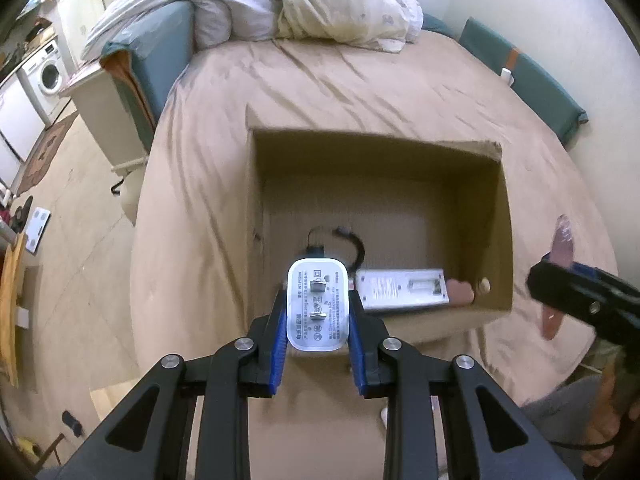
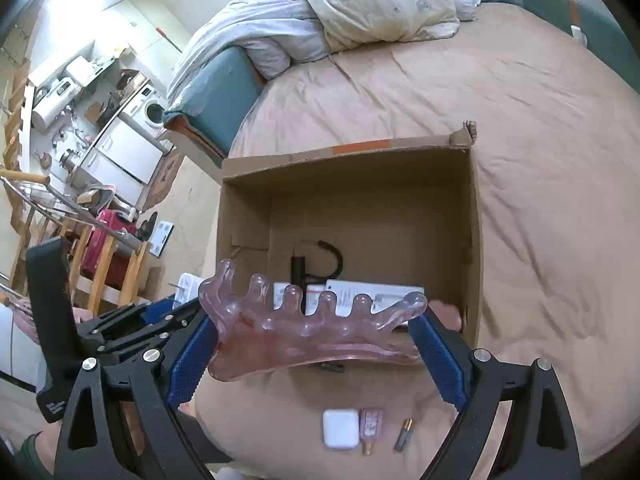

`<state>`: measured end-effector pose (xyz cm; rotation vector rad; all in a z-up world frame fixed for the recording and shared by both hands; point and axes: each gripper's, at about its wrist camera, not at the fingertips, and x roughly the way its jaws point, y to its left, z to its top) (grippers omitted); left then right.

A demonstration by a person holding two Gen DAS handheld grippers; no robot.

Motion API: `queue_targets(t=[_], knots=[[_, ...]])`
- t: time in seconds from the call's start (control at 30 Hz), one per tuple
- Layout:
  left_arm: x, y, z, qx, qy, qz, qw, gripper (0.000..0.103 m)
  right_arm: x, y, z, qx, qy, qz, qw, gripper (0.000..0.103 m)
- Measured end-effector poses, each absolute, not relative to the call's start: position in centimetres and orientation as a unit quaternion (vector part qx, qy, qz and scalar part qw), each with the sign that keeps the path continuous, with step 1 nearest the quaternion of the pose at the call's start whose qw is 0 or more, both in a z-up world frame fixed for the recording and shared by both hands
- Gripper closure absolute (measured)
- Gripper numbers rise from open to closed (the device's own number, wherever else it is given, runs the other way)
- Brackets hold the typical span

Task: Organize rigid objects
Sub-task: 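Carry the charger and comb into the box with both tools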

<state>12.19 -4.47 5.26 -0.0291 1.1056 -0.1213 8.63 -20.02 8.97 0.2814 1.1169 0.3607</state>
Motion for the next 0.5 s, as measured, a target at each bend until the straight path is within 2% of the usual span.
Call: queue_targets(t=[0.2,0.5], knots=[[14.6,-5.6,3.9,0.003,0.529,-0.060,0.847,0.079,11.5,-19.8,6.4,0.130,0.536,0.163,0.818,0.004],[16.5,-6.4,-3.0,0.043,0.552,-0.049,0.831,0.079,14.4,-18.8,0.5,0.111,0.552,0.131,0.816,0.004]])
